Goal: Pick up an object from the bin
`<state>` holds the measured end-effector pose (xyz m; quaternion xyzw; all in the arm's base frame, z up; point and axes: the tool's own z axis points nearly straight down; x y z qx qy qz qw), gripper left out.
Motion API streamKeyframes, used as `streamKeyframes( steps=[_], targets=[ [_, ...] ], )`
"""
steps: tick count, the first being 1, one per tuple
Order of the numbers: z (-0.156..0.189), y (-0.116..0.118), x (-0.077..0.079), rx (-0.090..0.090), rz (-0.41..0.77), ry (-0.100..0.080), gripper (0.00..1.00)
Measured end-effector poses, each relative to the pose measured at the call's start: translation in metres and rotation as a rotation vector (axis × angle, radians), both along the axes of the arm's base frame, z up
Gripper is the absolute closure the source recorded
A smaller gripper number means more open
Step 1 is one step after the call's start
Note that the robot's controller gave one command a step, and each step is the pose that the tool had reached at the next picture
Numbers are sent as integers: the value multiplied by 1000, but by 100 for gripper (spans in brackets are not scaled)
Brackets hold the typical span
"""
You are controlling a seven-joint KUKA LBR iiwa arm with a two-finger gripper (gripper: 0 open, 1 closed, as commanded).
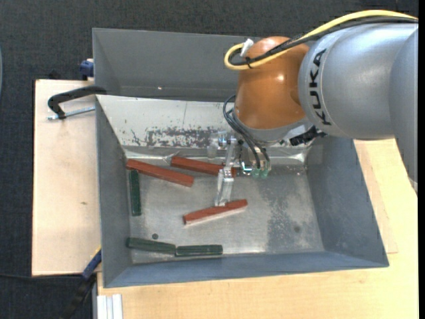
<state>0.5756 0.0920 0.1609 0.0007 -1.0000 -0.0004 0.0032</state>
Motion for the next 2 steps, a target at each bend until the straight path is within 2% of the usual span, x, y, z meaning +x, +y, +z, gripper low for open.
streamKeyframes(
  steps=[1, 2],
  targets=[
    [4, 0, 2, 1, -1, -8, 0],
    [-38, -21, -17, 2, -51, -14, 0]
  ],
)
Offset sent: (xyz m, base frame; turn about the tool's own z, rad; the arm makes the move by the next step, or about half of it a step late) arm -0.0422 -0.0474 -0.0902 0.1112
